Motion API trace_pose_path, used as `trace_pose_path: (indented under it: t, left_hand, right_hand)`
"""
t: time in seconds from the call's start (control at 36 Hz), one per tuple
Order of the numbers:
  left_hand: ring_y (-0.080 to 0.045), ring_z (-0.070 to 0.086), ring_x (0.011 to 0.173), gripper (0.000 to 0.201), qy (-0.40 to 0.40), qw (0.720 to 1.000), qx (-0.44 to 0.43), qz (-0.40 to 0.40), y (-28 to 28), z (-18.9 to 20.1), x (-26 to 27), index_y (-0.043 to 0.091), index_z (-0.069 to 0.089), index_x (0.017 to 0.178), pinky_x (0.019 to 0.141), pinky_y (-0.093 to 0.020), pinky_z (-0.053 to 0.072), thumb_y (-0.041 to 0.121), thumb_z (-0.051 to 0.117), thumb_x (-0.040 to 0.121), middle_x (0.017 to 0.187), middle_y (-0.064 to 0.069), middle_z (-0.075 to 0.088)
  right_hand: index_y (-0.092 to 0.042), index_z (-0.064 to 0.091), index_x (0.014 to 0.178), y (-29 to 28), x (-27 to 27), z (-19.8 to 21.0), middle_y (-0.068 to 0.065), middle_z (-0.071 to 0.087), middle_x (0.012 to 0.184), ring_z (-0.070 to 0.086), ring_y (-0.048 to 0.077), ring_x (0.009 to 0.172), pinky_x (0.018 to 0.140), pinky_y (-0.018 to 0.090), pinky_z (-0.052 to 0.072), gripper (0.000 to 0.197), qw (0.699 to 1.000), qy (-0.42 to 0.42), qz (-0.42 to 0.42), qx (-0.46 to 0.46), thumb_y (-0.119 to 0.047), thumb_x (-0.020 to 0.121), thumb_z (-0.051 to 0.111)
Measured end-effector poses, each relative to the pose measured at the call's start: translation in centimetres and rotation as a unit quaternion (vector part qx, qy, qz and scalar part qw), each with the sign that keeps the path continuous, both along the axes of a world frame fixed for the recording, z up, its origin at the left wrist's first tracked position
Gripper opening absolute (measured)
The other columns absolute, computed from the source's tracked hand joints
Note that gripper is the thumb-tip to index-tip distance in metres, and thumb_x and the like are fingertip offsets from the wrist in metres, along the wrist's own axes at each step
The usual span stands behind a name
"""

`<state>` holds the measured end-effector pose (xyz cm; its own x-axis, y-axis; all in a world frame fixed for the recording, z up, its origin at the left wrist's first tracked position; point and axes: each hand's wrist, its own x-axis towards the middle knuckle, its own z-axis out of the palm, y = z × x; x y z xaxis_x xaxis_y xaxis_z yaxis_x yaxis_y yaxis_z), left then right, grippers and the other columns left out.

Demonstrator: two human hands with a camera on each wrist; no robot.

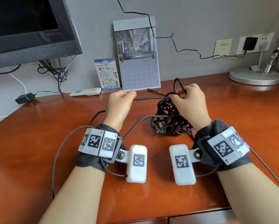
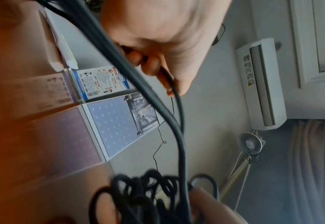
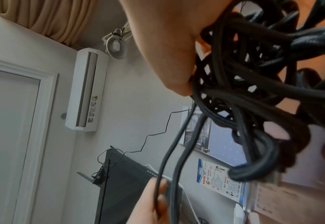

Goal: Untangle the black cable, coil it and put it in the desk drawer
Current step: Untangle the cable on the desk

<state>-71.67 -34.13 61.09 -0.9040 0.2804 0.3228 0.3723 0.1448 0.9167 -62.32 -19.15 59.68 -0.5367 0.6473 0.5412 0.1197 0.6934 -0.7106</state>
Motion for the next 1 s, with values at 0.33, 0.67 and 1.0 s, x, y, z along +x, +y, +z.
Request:
trace_pose_path:
  t: [0.33, 0.67, 1.0]
  left_hand:
    - [-0.021, 0.034, 0.057, 0.041, -0.029, 0.988, -0.038, 0.145, -2.4, -0.5, -3.3, 0.015, 0.040, 0.044, 0.079, -0.035, 0.020, 0.032, 0.059, 0.077, 0.038, 0.006, 0.031]
    - [-0.013, 0.023, 0.128, 0.018, 0.099, 0.969, -0.216, 0.072, -0.6, 0.1, -0.5, 0.037, 0.062, 0.099, 0.108, -0.039, 0.015, 0.026, 0.057, 0.084, 0.107, 0.020, 0.048]
    - [-0.023, 0.052, 0.113, 0.026, 0.042, 0.986, -0.146, -0.067, 1.1, -0.7, 1.0, 0.033, 0.062, 0.069, 0.105, -0.052, 0.033, 0.055, 0.049, 0.073, 0.081, 0.019, 0.060]
  right_hand:
    - [-0.001, 0.062, 0.084, 2.2, 0.2, -0.4, 0.011, 0.052, 0.111, 0.050, 0.031, 0.105, 0.078, 0.031, 0.041, 0.018, 0.998, 0.007, -0.065, -0.005, -0.018, 0.086, 0.057]
    - [-0.006, 0.063, 0.087, 0.5, 0.2, -0.1, 0.001, 0.048, 0.100, 0.051, 0.029, 0.104, 0.088, 0.043, 0.047, 0.013, 1.000, -0.002, 0.020, 0.005, -0.018, 0.085, 0.058]
    - [-0.011, 0.062, 0.083, -1.0, -0.1, -0.1, 0.000, 0.050, 0.095, 0.052, 0.026, 0.099, 0.085, 0.045, 0.048, 0.008, 0.995, -0.016, 0.090, 0.031, -0.017, 0.084, 0.057]
